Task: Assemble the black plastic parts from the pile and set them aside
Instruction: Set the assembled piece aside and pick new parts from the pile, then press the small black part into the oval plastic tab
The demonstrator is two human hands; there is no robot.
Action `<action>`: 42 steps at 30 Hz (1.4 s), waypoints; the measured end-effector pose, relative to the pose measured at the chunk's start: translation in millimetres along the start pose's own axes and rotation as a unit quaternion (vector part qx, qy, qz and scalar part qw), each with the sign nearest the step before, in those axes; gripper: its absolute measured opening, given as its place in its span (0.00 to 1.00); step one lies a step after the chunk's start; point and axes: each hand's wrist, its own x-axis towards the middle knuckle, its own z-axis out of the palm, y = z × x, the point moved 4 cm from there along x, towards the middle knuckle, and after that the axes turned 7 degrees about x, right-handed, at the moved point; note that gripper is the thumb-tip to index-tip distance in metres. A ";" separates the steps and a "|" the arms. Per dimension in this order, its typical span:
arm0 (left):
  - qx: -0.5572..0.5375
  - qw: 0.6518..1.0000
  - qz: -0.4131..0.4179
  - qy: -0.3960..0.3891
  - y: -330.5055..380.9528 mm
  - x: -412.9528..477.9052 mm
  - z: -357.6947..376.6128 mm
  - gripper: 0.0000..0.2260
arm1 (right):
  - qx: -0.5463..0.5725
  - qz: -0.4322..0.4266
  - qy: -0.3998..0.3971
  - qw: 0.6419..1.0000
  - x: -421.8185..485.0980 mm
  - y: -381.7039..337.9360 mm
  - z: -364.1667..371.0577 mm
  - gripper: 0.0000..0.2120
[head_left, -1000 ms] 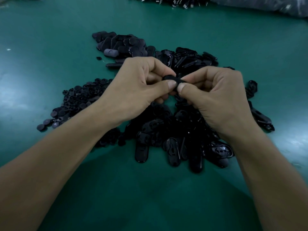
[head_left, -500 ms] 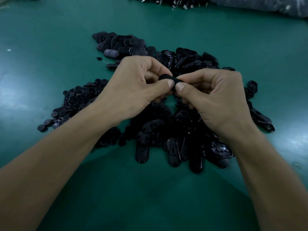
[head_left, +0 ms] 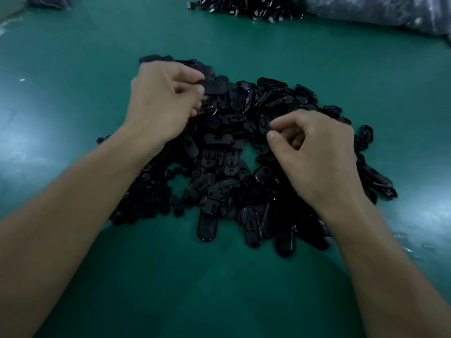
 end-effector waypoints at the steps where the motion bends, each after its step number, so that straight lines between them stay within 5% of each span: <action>1: 0.007 1.000 -0.005 0.013 -2.2 7.0 -2.8 0.06 | -0.028 -0.003 -0.008 1.000 -0.3 0.3 0.3 0.07; 9: 0.082 0.994 -0.030 0.062 -17.1 46.0 -3.9 0.09 | -0.139 0.014 -0.044 0.989 -2.9 1.1 4.4 0.20; 25: 0.241 0.968 -0.055 0.053 -2.6 41.0 3.7 0.07 | -0.128 0.045 -0.036 0.990 -3.4 1.2 5.1 0.10; 32: 0.177 0.984 -0.004 0.027 17.0 15.6 11.9 0.08 | -0.094 0.042 -0.019 0.995 -2.2 1.6 3.2 0.06; 42: 0.060 0.990 0.088 -0.097 39.7 -39.4 22.7 0.03 | 0.020 -0.033 0.148 0.988 -0.2 -4.4 -15.4 0.06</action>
